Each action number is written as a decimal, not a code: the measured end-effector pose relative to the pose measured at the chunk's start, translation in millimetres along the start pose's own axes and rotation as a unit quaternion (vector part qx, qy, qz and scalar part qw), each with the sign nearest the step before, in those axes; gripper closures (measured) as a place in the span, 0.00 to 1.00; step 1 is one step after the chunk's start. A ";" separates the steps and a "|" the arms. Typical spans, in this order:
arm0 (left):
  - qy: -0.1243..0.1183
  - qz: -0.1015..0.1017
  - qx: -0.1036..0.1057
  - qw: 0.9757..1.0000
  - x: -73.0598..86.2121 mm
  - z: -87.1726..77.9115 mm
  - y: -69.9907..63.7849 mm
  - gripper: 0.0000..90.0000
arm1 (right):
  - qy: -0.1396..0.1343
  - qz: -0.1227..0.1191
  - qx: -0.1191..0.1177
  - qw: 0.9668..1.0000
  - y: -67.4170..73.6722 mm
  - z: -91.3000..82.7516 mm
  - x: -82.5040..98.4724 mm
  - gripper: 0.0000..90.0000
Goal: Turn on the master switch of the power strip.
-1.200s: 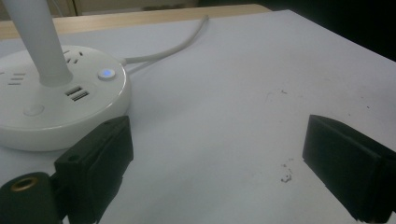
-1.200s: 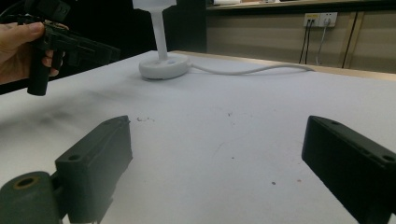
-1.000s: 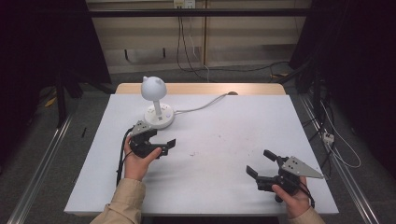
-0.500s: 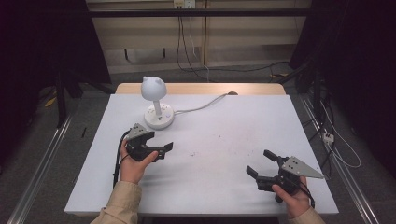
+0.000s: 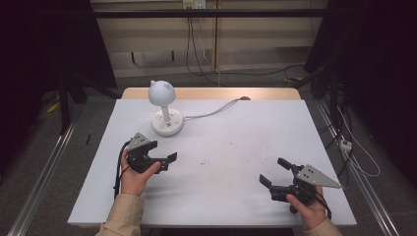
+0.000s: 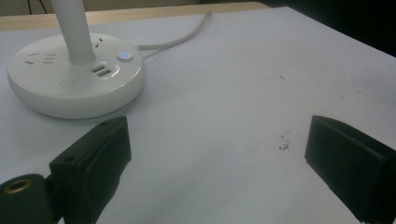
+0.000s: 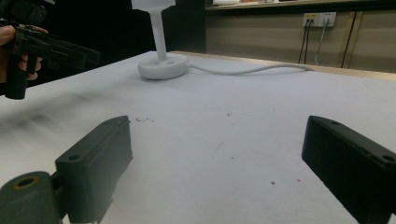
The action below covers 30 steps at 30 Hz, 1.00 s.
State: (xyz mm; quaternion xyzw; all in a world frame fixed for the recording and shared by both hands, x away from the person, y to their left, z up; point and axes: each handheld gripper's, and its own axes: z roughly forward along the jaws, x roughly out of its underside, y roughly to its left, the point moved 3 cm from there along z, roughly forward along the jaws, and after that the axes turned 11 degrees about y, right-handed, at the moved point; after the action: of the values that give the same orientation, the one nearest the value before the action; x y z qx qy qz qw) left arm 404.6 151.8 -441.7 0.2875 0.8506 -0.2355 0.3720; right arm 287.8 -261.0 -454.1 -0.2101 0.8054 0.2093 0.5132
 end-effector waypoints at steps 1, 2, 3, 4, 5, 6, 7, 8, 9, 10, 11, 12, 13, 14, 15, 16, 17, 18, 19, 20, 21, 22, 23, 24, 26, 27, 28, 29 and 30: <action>0.002 0.002 0.000 1.000 0.6 -0.3 0.5 0.07 | 0.000 0.000 0.000 1.000 0.0 0.0 0.0 0.09; 0.003 0.002 0.000 1.000 1.2 -0.5 0.6 0.07 | 0.000 0.000 0.000 1.000 0.1 -0.1 0.0 0.09; 0.004 0.002 -0.001 1.000 1.8 -0.9 0.9 0.07 | 0.000 0.000 0.000 1.000 0.1 -0.1 0.0 0.09; 0.004 0.001 -0.001 1.000 2.4 -1.4 1.1 0.07 | 0.000 -0.001 0.000 1.000 0.1 -0.1 0.0 0.09; 0.003 0.002 0.000 1.000 2.9 -1.8 1.5 0.07 | 0.001 -0.004 0.000 1.000 -0.2 -0.4 0.2 0.09; 0.005 0.002 -0.001 1.000 3.5 -2.3 1.7 0.07 | 0.000 -0.001 0.000 1.000 0.0 -0.3 0.0 0.09; 0.004 0.001 -0.002 1.000 3.9 -2.7 2.0 0.07 | -0.001 -0.001 0.000 1.000 -0.1 -0.3 0.0 0.09; 0.004 0.002 -0.002 1.000 4.4 -3.2 2.5 0.07 | 0.001 -0.004 0.001 1.000 -0.6 -0.5 0.3 0.09; 0.005 0.001 -0.003 1.000 5.2 -3.9 2.8 0.07 | 0.001 -0.003 0.000 1.000 -0.6 -0.4 0.2 0.09; 0.005 0.002 -0.004 1.000 5.7 -4.3 3.3 0.07 | -0.001 -0.001 0.002 1.000 -0.4 -0.4 0.0 0.09; 0.005 0.002 -0.003 1.000 6.5 -4.9 3.6 0.07 | -0.001 -0.001 0.002 1.000 -0.5 -0.5 0.0 0.09; 0.005 0.002 -0.003 1.000 7.1 -5.5 4.0 0.07 | 0.000 -0.003 0.001 1.000 -0.9 -0.7 0.1 0.09; 0.003 -0.002 -0.003 1.000 7.7 -6.0 4.0 0.07 | -0.001 -0.003 0.002 1.000 -0.8 -0.8 0.1 0.09; 0.003 -0.001 -0.003 1.000 8.3 -6.6 4.4 0.07 | 0.000 -0.004 0.001 1.000 -0.9 -0.8 0.1 0.09; 0.005 0.000 -0.004 1.000 8.9 -7.3 4.8 0.07 | -0.001 -0.002 0.002 1.000 -0.8 -0.7 0.1 0.09; 0.004 0.001 -0.004 1.000 9.4 -7.8 5.2 0.07 | 0.000 -0.001 0.002 1.000 -0.8 -0.6 0.1 0.09; 0.004 0.000 -0.004 1.000 9.9 -8.3 5.5 0.07 | 0.000 -0.001 0.002 1.000 -0.7 -0.6 0.1 0.09; 0.004 0.000 -0.005 1.000 10.3 -8.8 5.8 0.07 | -0.001 -0.001 0.002 1.000 -0.5 -0.4 0.0 0.09; 0.003 0.000 -0.005 1.000 10.7 -9.2 6.2 0.07 | 0.000 -0.003 0.001 1.000 -0.6 -0.5 0.2 0.09; 0.004 0.000 -0.006 1.000 11.3 -9.8 6.7 0.07 | 0.001 -0.004 0.001 1.000 -0.5 -0.5 0.2 0.09; 0.003 -0.001 -0.006 1.000 11.7 -10.3 7.0 0.07 | -0.001 -0.001 0.001 1.000 0.0 -0.4 0.0 0.09; 0.003 -0.001 -0.006 1.000 12.2 -10.8 7.6 0.07 | 0.000 -0.002 0.001 1.000 -0.1 -0.5 0.0 0.09; 0.004 0.001 -0.009 1.000 12.8 -11.5 8.1 0.07 | -0.001 -0.003 0.001 1.000 -0.2 -0.5 0.0 0.09; 0.004 0.001 -0.009 1.000 13.1 -11.8 8.3 0.07 | 0.000 -0.002 0.001 1.000 -0.1 -0.5 0.1 0.09; 0.003 0.001 -0.009 1.000 13.6 -13.2 8.4 0.07 | -0.001 -0.002 0.001 1.000 -0.2 -0.6 0.1 0.09; 0.003 0.002 -0.011 1.000 13.9 -14.2 8.8 0.07 | 0.000 -0.004 0.001 1.000 -0.4 -0.7 0.1 0.09; 0.003 0.003 -0.010 1.000 14.2 -14.9 9.3 0.07 | -0.001 -0.004 0.001 1.000 -0.4 -0.8 0.1 0.09; 0.001 0.002 -0.011 1.000 14.8 -15.8 9.8 0.07 | -0.001 -0.004 0.001 1.000 -0.4 -0.9 0.0 0.09; 0.000 0.001 -0.011 1.000 15.3 -16.4 10.4 0.07 | -0.001 -0.004 0.002 1.000 -0.5 -0.9 0.0 0.09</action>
State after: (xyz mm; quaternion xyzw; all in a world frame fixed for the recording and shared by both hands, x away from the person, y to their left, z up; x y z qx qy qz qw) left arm 394.8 174.1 -445.4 0.2844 0.8527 -0.2257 0.3756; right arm 287.3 -261.9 -453.8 -0.2122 0.8043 0.2063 0.5152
